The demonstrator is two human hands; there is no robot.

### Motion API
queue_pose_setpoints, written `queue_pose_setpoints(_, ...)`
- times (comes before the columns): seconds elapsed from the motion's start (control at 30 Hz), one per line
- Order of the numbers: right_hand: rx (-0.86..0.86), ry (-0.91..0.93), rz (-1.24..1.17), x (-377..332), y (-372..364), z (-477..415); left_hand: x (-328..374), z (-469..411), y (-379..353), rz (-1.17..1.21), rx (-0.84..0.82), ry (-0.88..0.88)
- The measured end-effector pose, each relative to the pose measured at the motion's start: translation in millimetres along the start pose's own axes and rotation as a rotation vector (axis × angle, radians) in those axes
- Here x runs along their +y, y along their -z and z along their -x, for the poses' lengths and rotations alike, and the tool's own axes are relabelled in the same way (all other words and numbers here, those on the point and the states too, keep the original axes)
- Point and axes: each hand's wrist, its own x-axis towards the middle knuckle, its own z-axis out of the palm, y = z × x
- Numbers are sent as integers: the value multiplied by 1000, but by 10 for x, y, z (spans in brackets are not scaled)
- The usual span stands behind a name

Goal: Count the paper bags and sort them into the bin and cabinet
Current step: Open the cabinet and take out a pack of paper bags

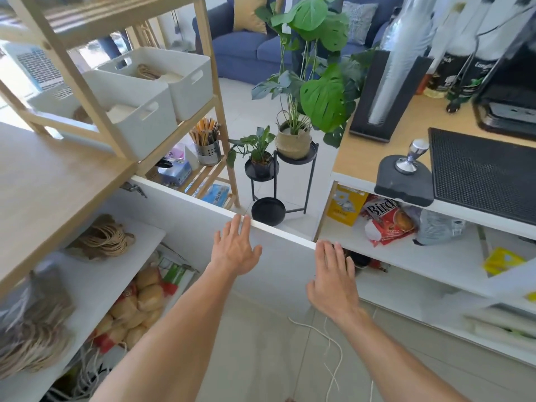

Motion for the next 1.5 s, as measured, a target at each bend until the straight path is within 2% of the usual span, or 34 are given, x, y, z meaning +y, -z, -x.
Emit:
queue_pose_setpoints(0.47,-101,20,91,194,160,-458,55,-298,131,31,-90,3)
queue_pose_setpoints(0.57,-91,3,76,183,190,-452,94,-278,142,118,-70,23)
queue_pose_setpoints(0.7,-36,-6,2,1,276,-467,49,-206,193,288,41,103)
queue_pose_setpoints(0.87,30,156,-107,-436,332,-572,-240,-8,317,310,101,172)
queue_pose_setpoints(1.1,19,344,-223,-1330,277,-650,-1128,354,363,301,65,319)
queue_pose_setpoints(1.27,-99,386,-222,-2028,148,-766,-1903,590,305,370,103,452)
queue_pose_setpoints(1.5,-350,431,-232,-2837,-45,-942,-2605,836,134,499,118,645)
